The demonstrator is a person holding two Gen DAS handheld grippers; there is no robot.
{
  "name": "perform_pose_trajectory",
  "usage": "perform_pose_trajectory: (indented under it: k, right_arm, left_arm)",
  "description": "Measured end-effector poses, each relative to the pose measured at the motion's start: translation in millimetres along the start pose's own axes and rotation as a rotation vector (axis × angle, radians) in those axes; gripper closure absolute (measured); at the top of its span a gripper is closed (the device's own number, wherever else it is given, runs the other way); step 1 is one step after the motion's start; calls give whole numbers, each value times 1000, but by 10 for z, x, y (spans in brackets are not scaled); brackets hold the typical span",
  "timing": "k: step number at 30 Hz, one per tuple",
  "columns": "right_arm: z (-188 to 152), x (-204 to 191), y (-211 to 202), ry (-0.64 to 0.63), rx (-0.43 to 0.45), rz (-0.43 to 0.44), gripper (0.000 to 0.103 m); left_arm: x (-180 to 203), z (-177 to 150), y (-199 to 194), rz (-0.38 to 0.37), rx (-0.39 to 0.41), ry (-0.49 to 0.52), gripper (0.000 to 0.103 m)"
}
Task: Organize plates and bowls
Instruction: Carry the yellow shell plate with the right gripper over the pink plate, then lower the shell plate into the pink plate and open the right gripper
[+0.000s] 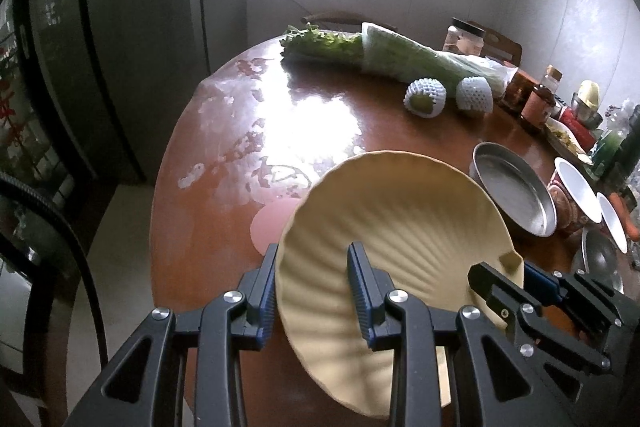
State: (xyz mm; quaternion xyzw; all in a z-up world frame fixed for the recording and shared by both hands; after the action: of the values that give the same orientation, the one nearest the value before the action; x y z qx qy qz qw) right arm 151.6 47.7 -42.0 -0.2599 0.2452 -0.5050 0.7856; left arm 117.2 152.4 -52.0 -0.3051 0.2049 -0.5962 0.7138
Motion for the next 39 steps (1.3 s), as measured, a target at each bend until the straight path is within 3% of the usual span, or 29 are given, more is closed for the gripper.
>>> perform_pose_trajectory:
  k: [19,28,39]
  right_arm:
    - [41,-46,84,-25,0,-19,75]
    - [36,62,49,20,1,-20,71]
    - [35,204,-28,65,11,-23,69]
  left_arm:
    - [-94,90,143,46,48,-10,70]
    - [-115,98,124,-2,70,-53,70]
    - [-79,139,-2,6,75,-53,63]
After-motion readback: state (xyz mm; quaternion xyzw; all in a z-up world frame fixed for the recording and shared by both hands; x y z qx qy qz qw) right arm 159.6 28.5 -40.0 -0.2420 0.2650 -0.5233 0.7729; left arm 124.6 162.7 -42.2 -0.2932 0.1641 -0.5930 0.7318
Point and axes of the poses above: each gripper's, at about its wrist camera, not at the fingertips, and y roughly the way its jaws point, x to its right, z to its top, the point moved 3 cm from there along y, roughly the way its jaws point, and after that the axes turned 7 degrees about x, right-handed, at the moved point
